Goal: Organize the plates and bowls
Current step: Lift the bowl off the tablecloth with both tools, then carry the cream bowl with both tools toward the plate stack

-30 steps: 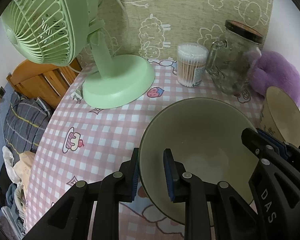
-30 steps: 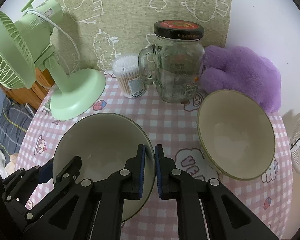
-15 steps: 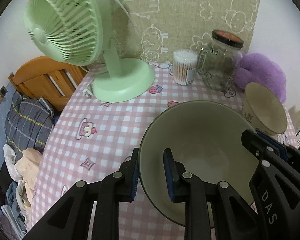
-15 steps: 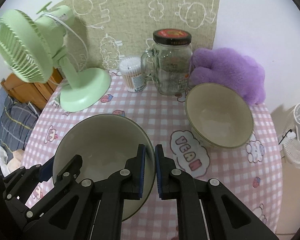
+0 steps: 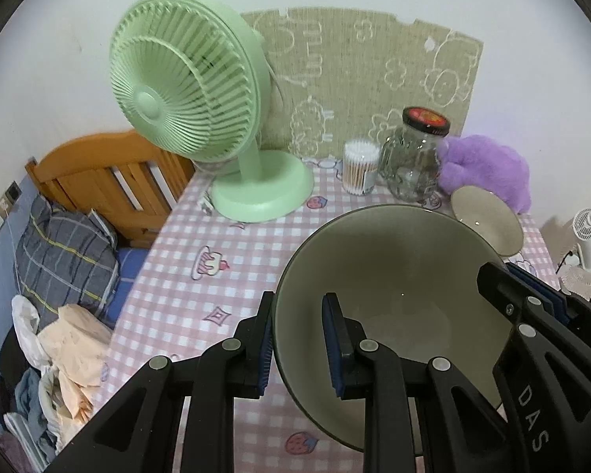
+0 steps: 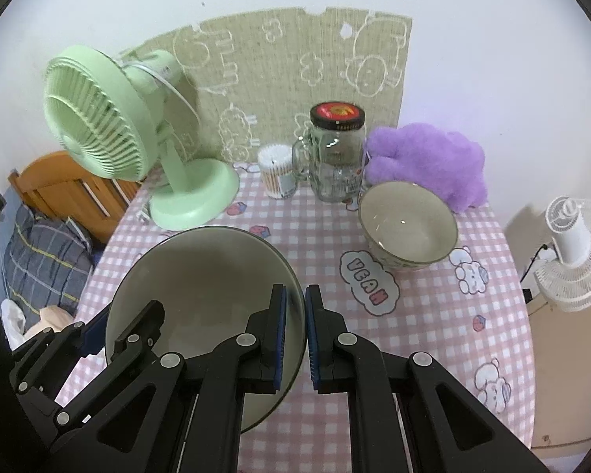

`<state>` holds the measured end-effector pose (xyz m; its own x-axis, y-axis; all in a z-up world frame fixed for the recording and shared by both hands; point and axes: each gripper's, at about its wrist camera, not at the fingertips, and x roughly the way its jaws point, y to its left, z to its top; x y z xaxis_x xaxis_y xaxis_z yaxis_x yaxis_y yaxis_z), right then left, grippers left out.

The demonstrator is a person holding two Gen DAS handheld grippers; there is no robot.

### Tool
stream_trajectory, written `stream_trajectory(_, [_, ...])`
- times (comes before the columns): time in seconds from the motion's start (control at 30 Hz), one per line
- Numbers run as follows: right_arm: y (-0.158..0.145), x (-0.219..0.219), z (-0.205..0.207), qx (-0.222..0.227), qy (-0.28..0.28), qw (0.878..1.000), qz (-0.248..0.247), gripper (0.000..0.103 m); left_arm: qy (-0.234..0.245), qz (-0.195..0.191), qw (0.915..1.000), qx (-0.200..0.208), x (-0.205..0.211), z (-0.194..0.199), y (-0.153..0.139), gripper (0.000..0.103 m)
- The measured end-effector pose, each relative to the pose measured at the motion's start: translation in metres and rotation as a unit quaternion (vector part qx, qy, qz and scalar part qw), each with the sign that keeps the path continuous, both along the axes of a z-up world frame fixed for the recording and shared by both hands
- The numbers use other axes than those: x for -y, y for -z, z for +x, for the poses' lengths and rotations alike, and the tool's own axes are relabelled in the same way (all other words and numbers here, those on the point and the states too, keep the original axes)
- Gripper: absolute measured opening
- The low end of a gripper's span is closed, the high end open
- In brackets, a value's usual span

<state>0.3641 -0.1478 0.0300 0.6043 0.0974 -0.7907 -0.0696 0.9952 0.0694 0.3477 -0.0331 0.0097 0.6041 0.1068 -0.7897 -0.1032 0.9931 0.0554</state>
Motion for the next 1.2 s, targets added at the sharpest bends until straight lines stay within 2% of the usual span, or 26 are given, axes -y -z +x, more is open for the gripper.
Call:
stream_trajectory(0.17, [-0.016, -0.008, -0.027, 0.012, 0.007, 1.000, -0.009, 0.013, 0.010, -0.023, 0.9997, 0.006, -0.012, -0.025, -0.008, 0.021])
stream_trajectory(0.6, [-0.037, -0.030, -0.101, 0.019, 0.026, 0.999, -0.012, 0.013, 0.037, -0.026, 0.9987, 0.021, -0.033, -0.091, -0.025, 0.021])
stream_trajectory(0.73, [-0.042, -0.033, -0.123, 0.025, 0.042, 0.999, -0.014, 0.013, 0.059, -0.027, 0.9976, 0.023, -0.034, -0.110, -0.029, 0.021])
stream_trajectory(0.9, [-0.045, -0.032, -0.151, 0.029, 0.058, 0.998, -0.018, 0.013, 0.082, -0.027, 0.9957, 0.032, -0.031, -0.132, -0.031, 0.021])
stream_trajectory(1.2, [-0.033, -0.020, -0.199, 0.014, 0.076, 0.997, -0.022, 0.013, 0.110, -0.039, 0.9930, 0.015, -0.020, -0.172, -0.016, 0.021])
